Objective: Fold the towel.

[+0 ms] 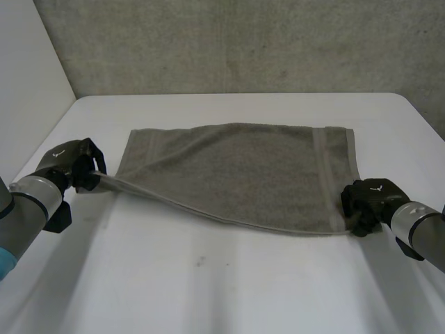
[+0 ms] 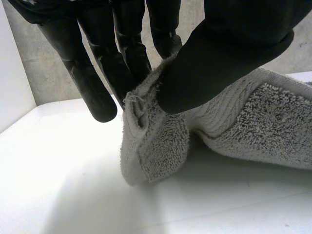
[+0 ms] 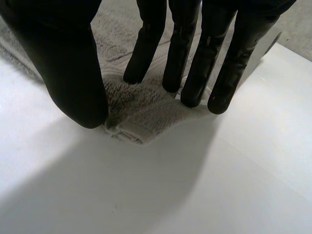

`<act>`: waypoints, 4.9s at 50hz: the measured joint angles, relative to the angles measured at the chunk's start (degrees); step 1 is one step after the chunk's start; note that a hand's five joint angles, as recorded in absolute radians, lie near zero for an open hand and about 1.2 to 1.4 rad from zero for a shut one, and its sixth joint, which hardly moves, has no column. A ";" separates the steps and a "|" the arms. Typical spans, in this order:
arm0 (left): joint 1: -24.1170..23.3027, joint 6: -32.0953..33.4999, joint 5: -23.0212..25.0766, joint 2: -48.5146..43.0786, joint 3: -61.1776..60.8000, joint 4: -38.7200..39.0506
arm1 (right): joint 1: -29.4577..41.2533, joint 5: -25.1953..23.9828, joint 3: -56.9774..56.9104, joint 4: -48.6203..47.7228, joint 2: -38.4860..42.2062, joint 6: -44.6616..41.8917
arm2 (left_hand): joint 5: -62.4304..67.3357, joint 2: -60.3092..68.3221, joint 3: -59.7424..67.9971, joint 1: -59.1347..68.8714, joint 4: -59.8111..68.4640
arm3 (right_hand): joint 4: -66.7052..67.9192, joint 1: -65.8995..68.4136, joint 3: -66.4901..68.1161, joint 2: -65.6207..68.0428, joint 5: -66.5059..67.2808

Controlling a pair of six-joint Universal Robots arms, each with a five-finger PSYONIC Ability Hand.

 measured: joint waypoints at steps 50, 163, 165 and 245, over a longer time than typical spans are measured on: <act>-3.91 12.14 0.34 13.78 -9.84 -14.87 | -10.10 0.37 -2.54 29.88 -21.38 -26.41 | 0.00 0.00 0.00 0.00 0.00 | 26.24 29.93 25.78 25.99 25.53; -9.64 2.94 -4.04 0.24 -2.45 5.82 | -8.55 -2.16 -1.24 -8.59 1.42 -14.16 | -57.59 -60.34 -60.08 -58.49 -60.02 | -14.51 -15.95 -14.45 -14.60 -14.75; -9.60 2.95 -4.04 0.24 -2.64 6.54 | -8.55 -2.18 -1.60 -9.52 2.78 -14.43 | -57.60 -60.34 -60.09 -58.49 -60.02 | -12.52 -13.68 -12.40 -12.46 -12.84; -8.11 2.86 -4.21 0.52 -3.75 6.87 | 38.47 11.20 -24.27 -7.31 6.92 -4.68 | -57.62 -60.36 -60.12 -58.50 -60.03 | -32.02 -37.43 -32.52 -32.45 -29.22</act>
